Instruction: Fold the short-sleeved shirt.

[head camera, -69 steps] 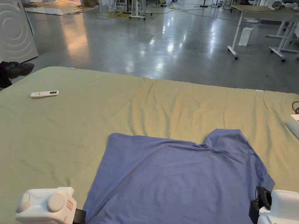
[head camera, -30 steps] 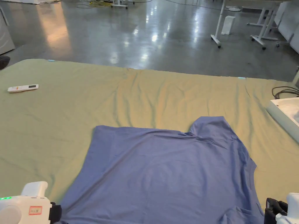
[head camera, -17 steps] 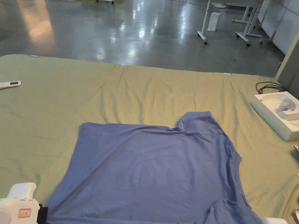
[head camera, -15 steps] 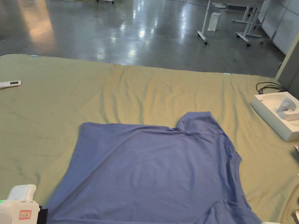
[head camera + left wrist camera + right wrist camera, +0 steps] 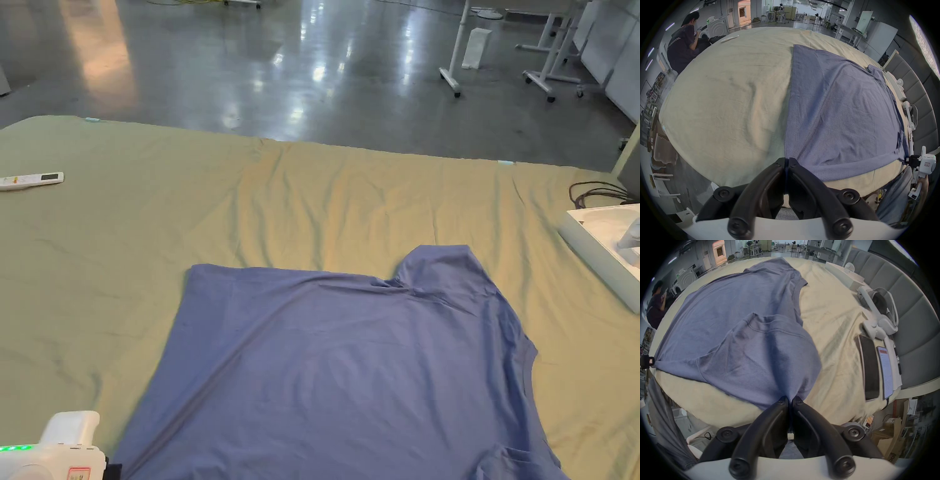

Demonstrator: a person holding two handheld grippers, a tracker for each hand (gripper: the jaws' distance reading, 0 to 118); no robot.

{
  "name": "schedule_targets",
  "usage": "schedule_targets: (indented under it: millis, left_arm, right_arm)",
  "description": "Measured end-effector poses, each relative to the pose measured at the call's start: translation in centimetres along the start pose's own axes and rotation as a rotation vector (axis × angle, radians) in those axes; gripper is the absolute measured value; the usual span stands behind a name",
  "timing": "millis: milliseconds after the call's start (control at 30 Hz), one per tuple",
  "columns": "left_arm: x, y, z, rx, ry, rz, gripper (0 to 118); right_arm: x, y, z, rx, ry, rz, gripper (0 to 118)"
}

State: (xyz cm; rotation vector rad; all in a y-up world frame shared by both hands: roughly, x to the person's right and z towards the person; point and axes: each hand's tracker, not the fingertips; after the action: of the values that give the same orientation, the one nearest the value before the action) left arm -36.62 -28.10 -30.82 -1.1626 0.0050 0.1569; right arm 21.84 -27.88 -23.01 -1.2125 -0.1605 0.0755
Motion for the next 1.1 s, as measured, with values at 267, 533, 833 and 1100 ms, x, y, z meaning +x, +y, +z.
schedule_targets:
  millis: [267, 533, 833, 1100]
  left_arm:
    - [0.5, -0.2, 0.2, 0.031, -0.014, -0.01, 4]
    - [1.0, 4.0, 0.9, 0.173, -0.037, 0.009, 4]
    - [1.9, 13.0, -3.0, 0.214, -0.036, 0.033, 4]
    - [2.9, 17.4, -8.1, 0.162, -0.007, 0.012, 4]
  right_arm:
    - [0.2, 0.8, 2.6, 0.079, -0.031, -0.034, 3]
    - [0.7, 6.0, 4.7, 0.279, 0.0, -0.088, 3]
    - [0.0, 16.9, 1.6, 0.347, 0.018, -0.067, 3]
    - [0.1, 22.8, -5.5, 0.227, 0.036, -0.095, 3]
